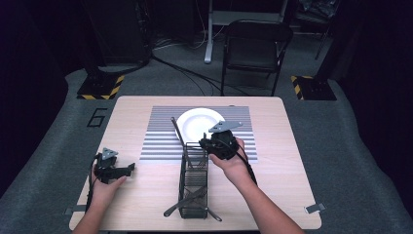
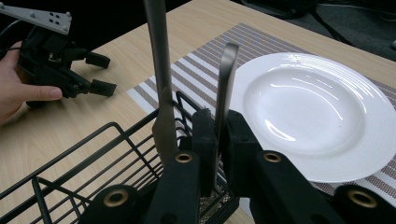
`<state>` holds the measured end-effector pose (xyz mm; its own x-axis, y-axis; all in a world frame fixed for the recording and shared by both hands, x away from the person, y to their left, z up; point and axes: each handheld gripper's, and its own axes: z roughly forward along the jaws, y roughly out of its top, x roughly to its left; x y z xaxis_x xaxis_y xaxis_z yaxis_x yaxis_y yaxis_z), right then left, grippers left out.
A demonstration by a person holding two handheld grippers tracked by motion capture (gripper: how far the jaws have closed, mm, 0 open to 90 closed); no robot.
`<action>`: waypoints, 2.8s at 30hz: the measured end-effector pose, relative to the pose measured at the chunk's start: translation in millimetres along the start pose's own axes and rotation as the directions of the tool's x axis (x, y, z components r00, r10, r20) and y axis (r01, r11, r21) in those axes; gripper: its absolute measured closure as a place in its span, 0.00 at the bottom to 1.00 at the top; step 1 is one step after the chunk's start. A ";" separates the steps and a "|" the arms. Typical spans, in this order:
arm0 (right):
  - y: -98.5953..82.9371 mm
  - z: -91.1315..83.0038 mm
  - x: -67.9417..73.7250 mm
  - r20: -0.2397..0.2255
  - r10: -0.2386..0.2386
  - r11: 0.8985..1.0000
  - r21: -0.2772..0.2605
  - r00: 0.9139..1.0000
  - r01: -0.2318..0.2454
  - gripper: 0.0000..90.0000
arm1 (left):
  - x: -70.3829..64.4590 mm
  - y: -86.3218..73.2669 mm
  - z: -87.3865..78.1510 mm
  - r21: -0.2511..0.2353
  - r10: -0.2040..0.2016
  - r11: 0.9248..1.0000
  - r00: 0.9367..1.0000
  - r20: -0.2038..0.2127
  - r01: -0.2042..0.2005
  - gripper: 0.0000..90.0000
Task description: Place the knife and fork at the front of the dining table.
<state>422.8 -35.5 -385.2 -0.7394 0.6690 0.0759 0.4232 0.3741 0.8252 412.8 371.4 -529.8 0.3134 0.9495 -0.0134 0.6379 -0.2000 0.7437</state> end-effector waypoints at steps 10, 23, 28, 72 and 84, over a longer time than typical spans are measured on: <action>-6.2 7.1 4.7 -0.004 -0.001 0.999 0.044 1.000 0.001 0.93 | -0.2 -0.2 0.4 -0.005 -0.001 1.000 1.000 -0.003 0.001 0.14; -15.7 17.4 7.0 0.009 -0.010 0.997 0.081 1.000 0.009 0.93 | -0.2 -0.2 0.4 -0.005 -0.001 1.000 1.000 -0.003 0.001 0.14; -17.2 19.4 8.3 0.015 -0.014 0.997 0.082 1.000 0.013 0.94 | -0.4 -0.3 0.6 -0.008 -0.001 1.000 1.000 -0.005 0.001 0.14; 15.8 -9.6 15.1 -0.027 -0.036 0.996 0.078 0.999 0.038 0.96 | -0.4 -0.3 0.6 -0.008 -0.001 1.000 1.000 -0.005 0.001 0.14; 34.0 -28.3 21.4 -0.047 -0.071 0.995 0.065 0.996 0.074 0.96 | -0.4 -0.3 0.6 -0.008 -0.001 1.000 1.000 -0.005 0.001 0.14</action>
<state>406.6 -26.7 -339.7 -0.7913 0.6099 0.0434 0.4004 0.4632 0.7906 413.0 370.9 -530.5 0.3090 0.9510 -0.0110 0.6325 -0.1968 0.7491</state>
